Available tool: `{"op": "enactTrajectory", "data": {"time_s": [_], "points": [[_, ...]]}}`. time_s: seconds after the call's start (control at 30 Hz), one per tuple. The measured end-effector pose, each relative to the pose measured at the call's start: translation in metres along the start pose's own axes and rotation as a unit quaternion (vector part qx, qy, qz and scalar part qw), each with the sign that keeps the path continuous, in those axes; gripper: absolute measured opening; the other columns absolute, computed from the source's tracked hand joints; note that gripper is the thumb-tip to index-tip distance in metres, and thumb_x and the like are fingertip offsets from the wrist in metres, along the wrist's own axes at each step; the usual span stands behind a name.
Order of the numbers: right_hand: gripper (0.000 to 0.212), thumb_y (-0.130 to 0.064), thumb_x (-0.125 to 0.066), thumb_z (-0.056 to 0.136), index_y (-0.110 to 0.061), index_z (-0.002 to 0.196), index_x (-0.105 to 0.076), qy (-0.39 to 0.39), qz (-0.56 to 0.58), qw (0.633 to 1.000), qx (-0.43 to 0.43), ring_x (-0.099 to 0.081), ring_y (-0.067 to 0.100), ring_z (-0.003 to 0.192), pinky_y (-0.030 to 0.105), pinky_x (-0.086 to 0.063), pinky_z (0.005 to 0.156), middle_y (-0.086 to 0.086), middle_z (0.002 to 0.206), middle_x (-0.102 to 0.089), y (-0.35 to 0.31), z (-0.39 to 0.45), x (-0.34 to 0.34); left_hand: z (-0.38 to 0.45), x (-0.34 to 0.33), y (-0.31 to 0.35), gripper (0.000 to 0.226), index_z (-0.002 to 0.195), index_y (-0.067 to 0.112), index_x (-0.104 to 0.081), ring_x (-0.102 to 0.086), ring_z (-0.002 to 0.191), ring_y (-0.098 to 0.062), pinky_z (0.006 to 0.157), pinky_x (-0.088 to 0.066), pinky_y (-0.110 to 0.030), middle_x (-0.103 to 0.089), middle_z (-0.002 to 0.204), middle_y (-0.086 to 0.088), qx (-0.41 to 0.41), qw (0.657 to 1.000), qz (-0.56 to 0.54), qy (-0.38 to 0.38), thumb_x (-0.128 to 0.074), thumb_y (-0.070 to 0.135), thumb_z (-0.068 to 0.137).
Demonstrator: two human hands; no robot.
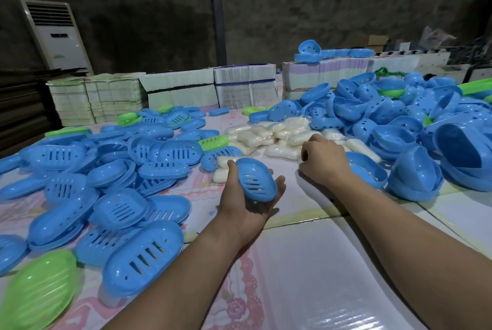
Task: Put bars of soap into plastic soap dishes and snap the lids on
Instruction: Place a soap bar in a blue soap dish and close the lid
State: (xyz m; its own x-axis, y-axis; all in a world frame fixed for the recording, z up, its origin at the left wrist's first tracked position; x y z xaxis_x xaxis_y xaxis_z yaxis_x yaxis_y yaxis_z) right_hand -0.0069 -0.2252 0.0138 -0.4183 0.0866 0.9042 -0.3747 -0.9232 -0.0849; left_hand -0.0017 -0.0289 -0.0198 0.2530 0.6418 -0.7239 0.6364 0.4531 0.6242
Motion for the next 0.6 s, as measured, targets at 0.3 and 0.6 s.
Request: {"op": "enactTrajectory", "data": {"time_s": [0.3,0.6], "points": [[0.013,-0.008,-0.067,0.072,-0.02,0.067,-0.068,0.072,0.22,0.967,-0.102,-0.059,0.017,0.077,0.028,-0.04,0.06,-0.007,0.08,-0.064,0.006,0.0,0.0,-0.002,-0.001,0.001,0.084,0.121,0.008,-0.068,-0.076,0.082,-0.027,0.103,-0.03,-0.047,-0.074,0.107,-0.022,-0.002,1.0,0.027,-0.003,-0.034,0.078,0.091],[0.05,-0.012,-0.065,0.078,-0.028,0.125,-0.058,0.038,0.199,0.978,-0.051,-0.056,0.022,0.1,0.031,-0.036,0.077,0.004,0.115,-0.056,0.004,-0.003,-0.004,-0.003,-0.002,0.002,0.082,0.118,0.009,-0.069,-0.076,0.081,-0.026,0.103,-0.03,-0.047,-0.074,0.107,-0.021,-0.008,1.0,0.029,0.005,-0.031,0.078,0.092]]}}
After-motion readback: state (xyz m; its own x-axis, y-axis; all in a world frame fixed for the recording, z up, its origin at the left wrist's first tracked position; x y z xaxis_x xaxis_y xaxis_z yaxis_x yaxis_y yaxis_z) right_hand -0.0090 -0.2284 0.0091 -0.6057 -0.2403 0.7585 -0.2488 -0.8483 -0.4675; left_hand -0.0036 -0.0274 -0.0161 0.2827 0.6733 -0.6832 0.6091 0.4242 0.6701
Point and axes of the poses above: each hand's wrist, its own z-axis towards the middle knuckle, its own x-axis out of the back of the hand, y = z × x, the point moved 2 cm from there along z, towards the middle knuckle
